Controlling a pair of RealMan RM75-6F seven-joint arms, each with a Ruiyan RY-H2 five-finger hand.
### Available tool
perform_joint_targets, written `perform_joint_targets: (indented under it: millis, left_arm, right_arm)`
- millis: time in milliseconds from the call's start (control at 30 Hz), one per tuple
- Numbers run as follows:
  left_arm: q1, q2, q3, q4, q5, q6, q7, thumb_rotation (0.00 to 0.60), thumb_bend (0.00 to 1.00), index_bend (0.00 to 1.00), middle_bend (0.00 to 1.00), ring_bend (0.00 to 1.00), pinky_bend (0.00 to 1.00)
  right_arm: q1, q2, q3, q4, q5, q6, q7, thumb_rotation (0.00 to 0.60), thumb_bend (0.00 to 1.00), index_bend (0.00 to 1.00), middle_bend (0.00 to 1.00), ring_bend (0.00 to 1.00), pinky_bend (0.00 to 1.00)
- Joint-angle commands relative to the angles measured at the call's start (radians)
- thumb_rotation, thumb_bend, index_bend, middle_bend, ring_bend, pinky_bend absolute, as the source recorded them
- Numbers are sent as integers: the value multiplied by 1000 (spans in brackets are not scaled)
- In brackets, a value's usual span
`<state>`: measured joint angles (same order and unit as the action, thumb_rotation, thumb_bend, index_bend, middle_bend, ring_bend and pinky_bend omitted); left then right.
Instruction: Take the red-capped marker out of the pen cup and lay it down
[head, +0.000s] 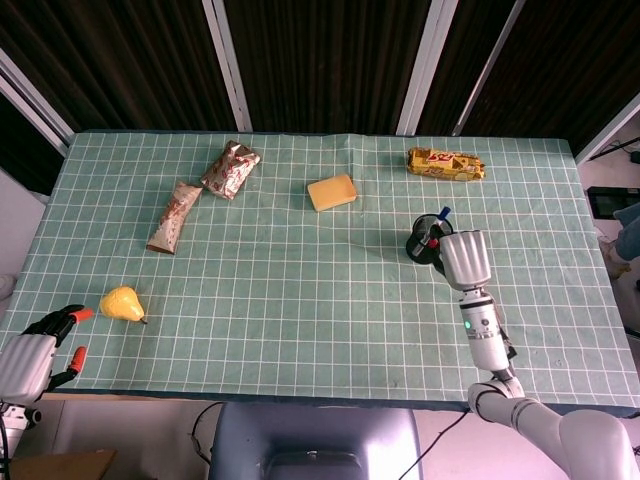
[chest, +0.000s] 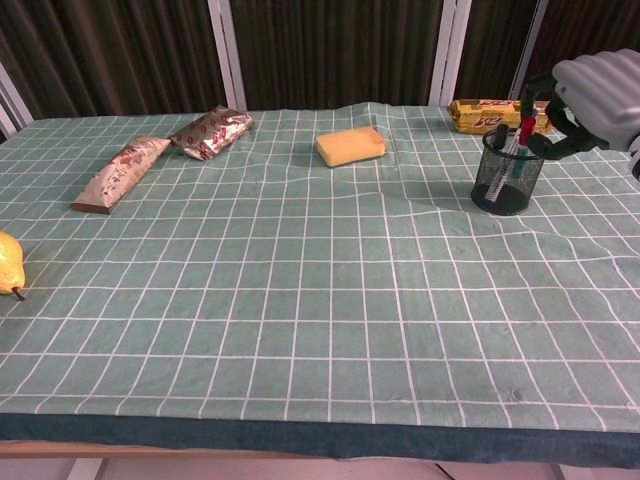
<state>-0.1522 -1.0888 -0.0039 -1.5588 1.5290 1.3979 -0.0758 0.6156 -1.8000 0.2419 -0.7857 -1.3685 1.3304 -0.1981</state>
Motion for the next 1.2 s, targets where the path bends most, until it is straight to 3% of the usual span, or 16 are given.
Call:
perform_joint_targets:
  millis: [33, 200, 300, 400, 533, 667, 900, 1100, 1200]
  left_arm:
    - [-1, 0, 0, -1, -1, -2, 2, 600, 473, 252, 179, 217, 367]
    - [-1, 0, 1, -3, 0, -2, 4, 600, 471, 251, 179, 216, 367]
    - [-2, 0, 1, -4, 1, -2, 6, 600, 472, 251, 179, 217, 367]
    - [-2, 0, 1, -4, 2, -2, 5, 600, 473, 251, 179, 217, 368]
    - [-1, 0, 2, -4, 4, -1, 3, 600, 472, 252, 179, 216, 367]
    - [-1, 3, 3, -3, 5, -1, -3, 600, 473, 251, 179, 217, 367]
    - [0, 3, 3, -2, 5, 1, -7, 600, 472, 251, 179, 216, 367]
    - [-1, 3, 3, -3, 4, -1, -3, 600, 472, 251, 179, 217, 368]
    - [-2, 3, 3, -3, 4, -1, -3, 600, 472, 251, 179, 217, 367]
  right_arm:
    - [-53, 93, -8, -210, -39, 109, -36, 600, 1000, 823, 1000, 1000, 1000]
    - [-122, 229, -48, -539, -117, 222, -159, 600, 1000, 824, 1000, 1000, 1000]
    - [-153, 284, -88, -679, -190, 272, -218, 600, 1000, 825, 1000, 1000, 1000]
    - [-170, 311, -133, -746, -267, 291, -243, 600, 1000, 827, 1000, 1000, 1000]
    - [-179, 330, -188, -767, -307, 240, -305, 600, 1000, 829, 1000, 1000, 1000]
    - [-177, 331, -204, -758, -269, 145, -417, 600, 1000, 832, 1000, 1000, 1000]
    - [-147, 298, -155, -706, -60, -50, -661, 600, 1000, 833, 1000, 1000, 1000]
    - [-103, 208, -123, -575, 26, -141, -685, 600, 1000, 830, 1000, 1000, 1000]
    - [-91, 177, -120, -528, 40, -164, -676, 600, 988, 778, 1000, 1000, 1000]
